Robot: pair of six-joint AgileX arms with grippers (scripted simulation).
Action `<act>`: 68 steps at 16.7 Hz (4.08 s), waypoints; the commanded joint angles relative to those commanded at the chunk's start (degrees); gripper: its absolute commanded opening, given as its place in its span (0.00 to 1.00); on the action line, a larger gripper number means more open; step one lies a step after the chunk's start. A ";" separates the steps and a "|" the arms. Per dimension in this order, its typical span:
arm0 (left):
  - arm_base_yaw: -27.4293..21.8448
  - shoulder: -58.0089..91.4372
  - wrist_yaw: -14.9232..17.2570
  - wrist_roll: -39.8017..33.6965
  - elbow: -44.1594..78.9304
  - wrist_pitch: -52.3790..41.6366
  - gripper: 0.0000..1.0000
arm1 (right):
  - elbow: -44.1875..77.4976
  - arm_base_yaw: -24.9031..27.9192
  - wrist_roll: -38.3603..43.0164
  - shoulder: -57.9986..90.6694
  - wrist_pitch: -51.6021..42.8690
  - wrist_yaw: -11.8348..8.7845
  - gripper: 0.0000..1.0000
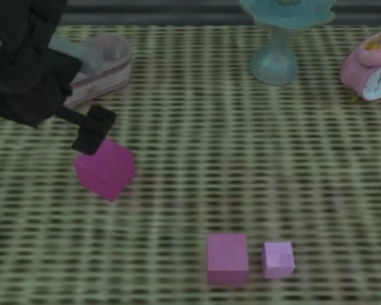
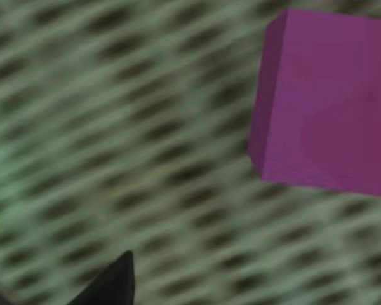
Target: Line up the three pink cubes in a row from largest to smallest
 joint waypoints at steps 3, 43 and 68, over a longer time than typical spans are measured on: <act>-1.84 10.95 -0.01 1.17 9.28 -6.00 1.00 | -7.25 -4.71 -4.18 -8.90 7.48 -2.98 1.00; -3.36 26.67 -0.01 2.38 6.28 6.80 0.00 | -13.06 -8.73 -7.37 -15.98 14.57 -6.63 1.00; -7.06 18.01 -0.08 -7.03 11.71 -7.04 0.00 | -13.06 -8.73 -7.37 -15.98 14.57 -6.63 1.00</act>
